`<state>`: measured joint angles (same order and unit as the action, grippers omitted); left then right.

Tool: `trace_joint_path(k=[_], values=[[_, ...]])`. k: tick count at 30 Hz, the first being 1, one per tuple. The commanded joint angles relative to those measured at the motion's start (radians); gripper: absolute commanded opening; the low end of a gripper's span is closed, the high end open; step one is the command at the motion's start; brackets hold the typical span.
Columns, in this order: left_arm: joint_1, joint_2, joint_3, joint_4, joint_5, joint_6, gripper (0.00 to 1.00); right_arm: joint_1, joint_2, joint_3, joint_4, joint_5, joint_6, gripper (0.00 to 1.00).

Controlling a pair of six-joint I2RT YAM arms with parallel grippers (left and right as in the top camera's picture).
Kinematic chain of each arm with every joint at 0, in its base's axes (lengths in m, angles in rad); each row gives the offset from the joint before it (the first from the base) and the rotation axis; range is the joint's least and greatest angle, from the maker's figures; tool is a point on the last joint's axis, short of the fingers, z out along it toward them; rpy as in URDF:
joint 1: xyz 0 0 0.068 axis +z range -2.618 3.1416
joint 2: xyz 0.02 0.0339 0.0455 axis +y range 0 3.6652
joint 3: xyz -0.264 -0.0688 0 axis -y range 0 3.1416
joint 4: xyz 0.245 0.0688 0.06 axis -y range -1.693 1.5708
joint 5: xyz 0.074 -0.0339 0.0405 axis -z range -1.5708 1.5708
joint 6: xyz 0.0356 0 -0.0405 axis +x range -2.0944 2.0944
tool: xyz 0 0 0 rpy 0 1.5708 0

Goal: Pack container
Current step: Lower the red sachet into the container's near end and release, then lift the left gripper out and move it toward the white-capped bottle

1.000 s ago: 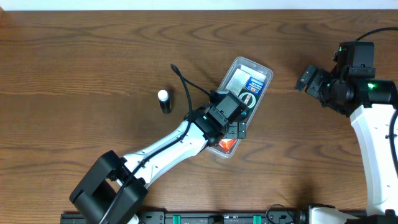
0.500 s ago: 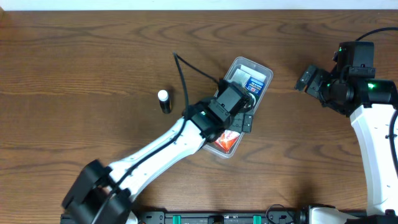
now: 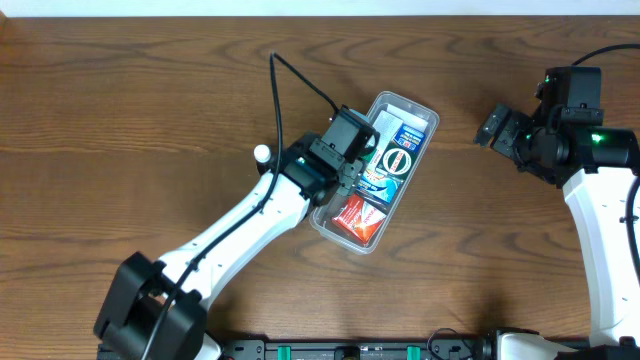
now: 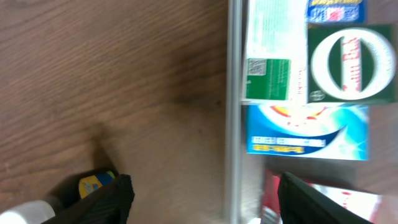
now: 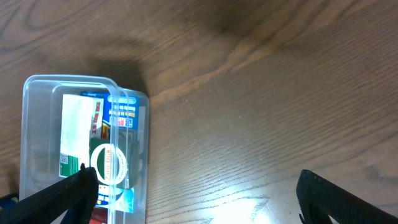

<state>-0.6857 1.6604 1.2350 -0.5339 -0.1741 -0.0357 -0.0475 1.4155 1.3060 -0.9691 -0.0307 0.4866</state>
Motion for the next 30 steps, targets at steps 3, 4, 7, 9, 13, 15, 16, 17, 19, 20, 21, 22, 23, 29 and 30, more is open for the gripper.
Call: trace_joint_path(k=[3, 4, 7, 9, 13, 15, 16, 17, 19, 20, 21, 22, 23, 29, 30], values=[[0.051, 0.037, 0.006, 0.015, 0.148, 0.140, 0.65, -0.006, -0.016, 0.002, 0.000, -0.003, 0.006, 0.99], [0.059, 0.043, 0.006, 0.017, 0.188, 0.142, 0.64, -0.006, -0.016, 0.002, -0.001, -0.003, 0.006, 0.99], [0.074, 0.060, 0.006, 0.019, 0.268, 0.144, 0.63, -0.006, -0.016, 0.002, 0.000, -0.003, 0.006, 0.99], [0.074, 0.066, 0.006, 0.019, 0.294, 0.145, 0.61, -0.006, -0.016, 0.002, 0.000, -0.003, 0.006, 0.99], [0.074, 0.068, 0.006, 0.019, 0.298, 0.145, 0.55, -0.006, -0.016, 0.002, 0.000, -0.003, 0.006, 0.99], [0.074, 0.068, 0.005, 0.015, 0.299, 0.144, 0.53, -0.006, -0.016, 0.002, 0.000, -0.003, 0.006, 0.99], [0.074, 0.068, 0.002, 0.013, 0.300, 0.144, 0.53, -0.006, -0.016, 0.002, -0.001, -0.003, 0.006, 0.99], [0.074, 0.068, -0.002, 0.013, 0.305, 0.145, 0.54, -0.006, -0.016, 0.002, -0.001, -0.003, 0.006, 0.99], [0.074, 0.068, -0.013, 0.012, 0.306, 0.144, 0.54, -0.006, -0.016, 0.002, -0.001, -0.003, 0.006, 0.99], [0.074, 0.068, -0.021, 0.016, 0.306, 0.144, 0.54, -0.006, -0.016, 0.002, -0.001, -0.003, 0.006, 0.99], [0.074, 0.068, -0.025, 0.019, 0.306, 0.144, 0.54, -0.006, -0.016, 0.002, -0.001, -0.003, 0.006, 0.99], [0.074, 0.069, -0.029, 0.022, 0.306, 0.144, 0.54, -0.006, -0.016, 0.002, 0.000, -0.003, 0.006, 0.99], [0.074, 0.071, -0.030, 0.023, 0.306, 0.144, 0.53, -0.006, -0.016, 0.002, -0.001, -0.003, 0.006, 0.99], [0.074, 0.107, -0.030, 0.037, 0.306, 0.144, 0.53, -0.006, -0.016, 0.002, 0.000, -0.003, 0.006, 0.99], [0.074, 0.118, -0.030, 0.040, 0.306, 0.143, 0.50, -0.006, -0.016, 0.002, 0.000, -0.003, 0.006, 0.99]])
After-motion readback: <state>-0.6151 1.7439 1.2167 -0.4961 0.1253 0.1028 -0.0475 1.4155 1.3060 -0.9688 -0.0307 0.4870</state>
